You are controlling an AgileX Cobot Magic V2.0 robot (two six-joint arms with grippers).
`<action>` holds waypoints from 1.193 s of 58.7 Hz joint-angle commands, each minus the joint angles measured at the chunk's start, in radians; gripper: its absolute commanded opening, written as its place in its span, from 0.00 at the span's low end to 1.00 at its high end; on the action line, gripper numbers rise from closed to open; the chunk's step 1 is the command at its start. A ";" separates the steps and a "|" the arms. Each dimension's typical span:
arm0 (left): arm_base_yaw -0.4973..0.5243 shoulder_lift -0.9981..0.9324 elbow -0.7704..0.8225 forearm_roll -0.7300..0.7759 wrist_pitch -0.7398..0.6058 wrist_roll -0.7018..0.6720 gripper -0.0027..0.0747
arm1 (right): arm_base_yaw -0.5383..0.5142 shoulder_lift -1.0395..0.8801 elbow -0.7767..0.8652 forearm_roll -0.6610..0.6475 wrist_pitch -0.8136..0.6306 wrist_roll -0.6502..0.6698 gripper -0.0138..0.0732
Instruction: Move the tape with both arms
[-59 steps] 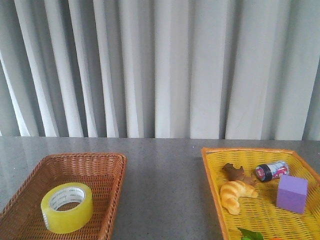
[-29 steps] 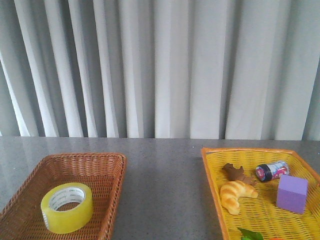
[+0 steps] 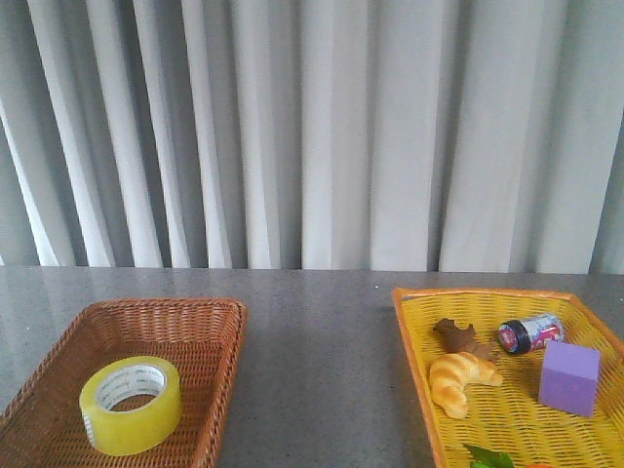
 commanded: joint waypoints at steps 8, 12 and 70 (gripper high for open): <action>0.000 0.011 -0.023 0.008 -0.071 -0.012 0.03 | -0.006 -0.003 -0.027 -0.003 -0.044 0.002 0.15; 0.000 0.011 -0.023 0.008 -0.071 -0.012 0.03 | -0.006 -0.003 -0.027 -0.003 -0.044 0.002 0.15; 0.055 -0.266 0.512 -0.019 -0.629 0.001 0.03 | -0.006 -0.003 -0.027 -0.003 -0.044 0.002 0.15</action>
